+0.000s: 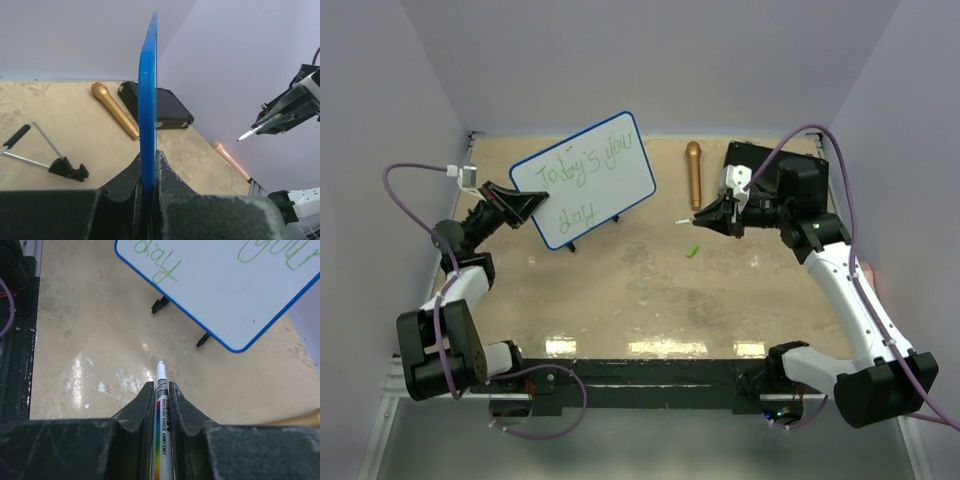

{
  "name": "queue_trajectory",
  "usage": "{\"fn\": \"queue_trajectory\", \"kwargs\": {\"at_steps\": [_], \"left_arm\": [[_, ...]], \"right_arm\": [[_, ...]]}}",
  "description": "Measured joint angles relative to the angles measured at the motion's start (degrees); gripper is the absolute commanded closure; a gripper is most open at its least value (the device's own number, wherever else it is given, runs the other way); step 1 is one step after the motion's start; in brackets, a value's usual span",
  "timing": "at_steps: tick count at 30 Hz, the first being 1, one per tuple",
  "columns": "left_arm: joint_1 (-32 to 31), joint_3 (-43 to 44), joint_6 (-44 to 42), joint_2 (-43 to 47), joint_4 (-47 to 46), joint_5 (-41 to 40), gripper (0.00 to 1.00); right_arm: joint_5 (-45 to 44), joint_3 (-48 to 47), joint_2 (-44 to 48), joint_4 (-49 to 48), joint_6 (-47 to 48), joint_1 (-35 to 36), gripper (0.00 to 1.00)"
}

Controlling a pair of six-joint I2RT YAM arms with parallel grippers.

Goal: Write a sentence on the whiteboard

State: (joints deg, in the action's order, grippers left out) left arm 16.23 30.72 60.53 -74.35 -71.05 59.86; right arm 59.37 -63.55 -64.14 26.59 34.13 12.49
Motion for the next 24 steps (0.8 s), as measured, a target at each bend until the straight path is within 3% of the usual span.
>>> {"fn": "queue_trajectory", "kwargs": {"at_steps": [11,16,24], "left_arm": [[-16.59,-11.67,2.99,20.46,9.31,-16.81,1.0],[-18.29,-13.86,5.07,21.44,13.77,-22.34,1.0],[-18.73,-13.86,6.43,20.39,14.93,-24.81,1.0]], "right_arm": [[-13.86,-9.64,-3.89,-3.32,-3.45,18.47,1.0],[-17.05,-12.57,-5.29,-2.34,-2.84,20.48,1.0],[-24.3,-11.19,-3.67,-2.14,-2.23,20.94,1.0]]}}
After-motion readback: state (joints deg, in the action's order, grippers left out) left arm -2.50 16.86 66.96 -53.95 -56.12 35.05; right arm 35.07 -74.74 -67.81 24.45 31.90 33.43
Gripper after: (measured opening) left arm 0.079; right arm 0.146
